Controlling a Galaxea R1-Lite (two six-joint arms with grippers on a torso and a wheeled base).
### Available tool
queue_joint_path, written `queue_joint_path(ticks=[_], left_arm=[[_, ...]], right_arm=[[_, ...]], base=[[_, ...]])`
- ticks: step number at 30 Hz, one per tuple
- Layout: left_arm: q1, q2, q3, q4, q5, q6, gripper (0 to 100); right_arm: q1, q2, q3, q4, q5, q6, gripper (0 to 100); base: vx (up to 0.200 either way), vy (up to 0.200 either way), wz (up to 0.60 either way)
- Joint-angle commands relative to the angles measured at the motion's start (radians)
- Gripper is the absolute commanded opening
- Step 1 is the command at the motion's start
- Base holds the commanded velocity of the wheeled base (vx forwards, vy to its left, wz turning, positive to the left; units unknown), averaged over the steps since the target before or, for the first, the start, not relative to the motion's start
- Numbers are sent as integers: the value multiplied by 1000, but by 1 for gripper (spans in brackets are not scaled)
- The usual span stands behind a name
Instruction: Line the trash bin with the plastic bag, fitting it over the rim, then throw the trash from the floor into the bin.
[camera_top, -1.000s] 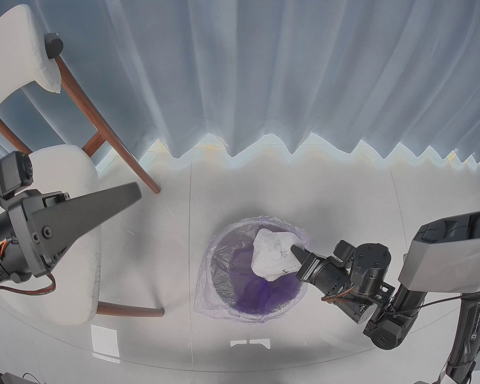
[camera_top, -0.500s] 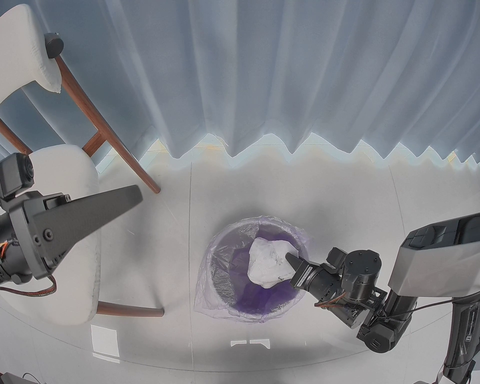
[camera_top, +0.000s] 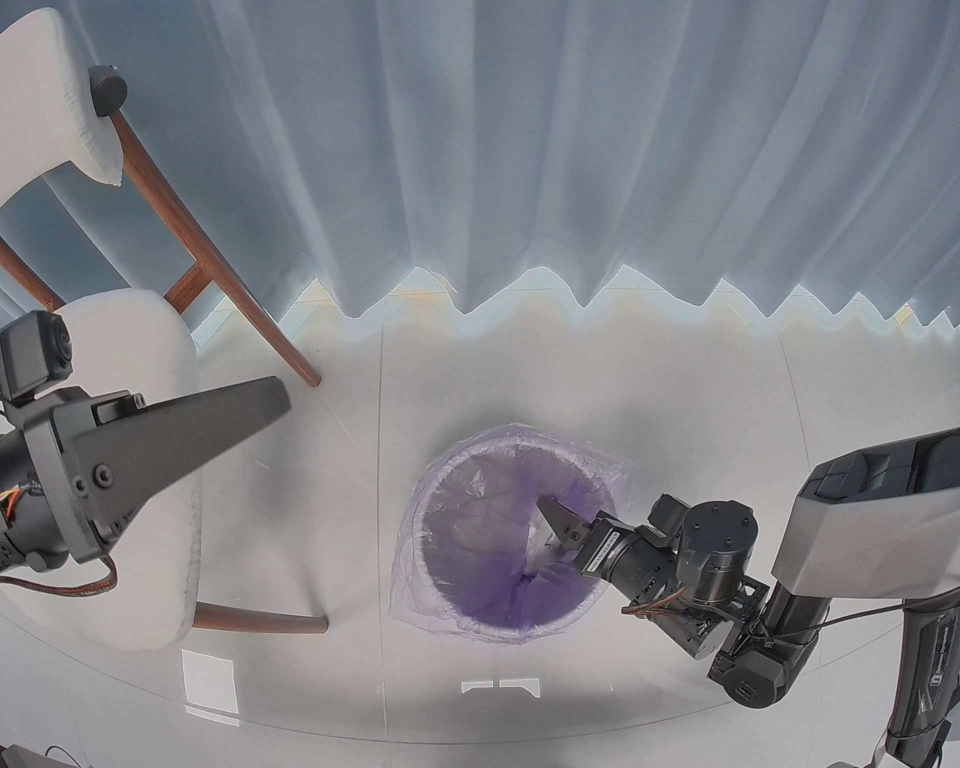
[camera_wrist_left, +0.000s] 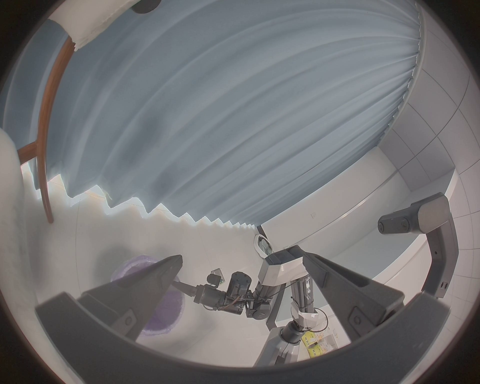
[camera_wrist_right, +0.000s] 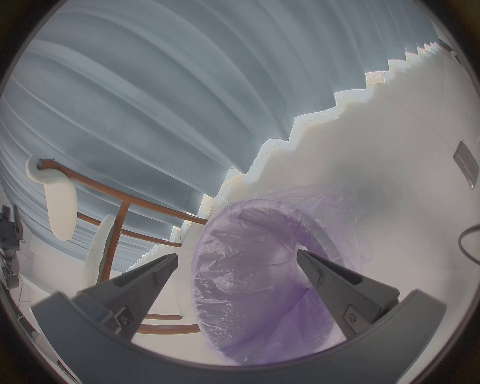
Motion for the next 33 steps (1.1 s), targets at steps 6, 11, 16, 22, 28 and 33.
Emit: queue_joint_path(ticks=[6,11,16,22,28,33], left_arm=[[-1,3,2,0,0,-1,100],[-1,3,2,0,0,-1,100],[-1,-5,2,0,0,1,100],[-1,-7,14,-1,0,68,100],[-1,-21,40,-1,3,229,100],[-1,-70,36,-1,3,240,100]], right_arm=[[4,2,-6,-17,-4,0,100],[4,3,-6,-17,-4,0,100],[-5,-20,-12,-17,-6,-3,100],[-31,-106,-29,-17,-15,-16,100],[-126,-452,-44,-10,31,-190,100],[-126,-606,-26,-5,77,-391,100]], base=[[0,0,0],[0,0,0],[0,0,0],[0,0,0],[0,0,0],[0,0,0]])
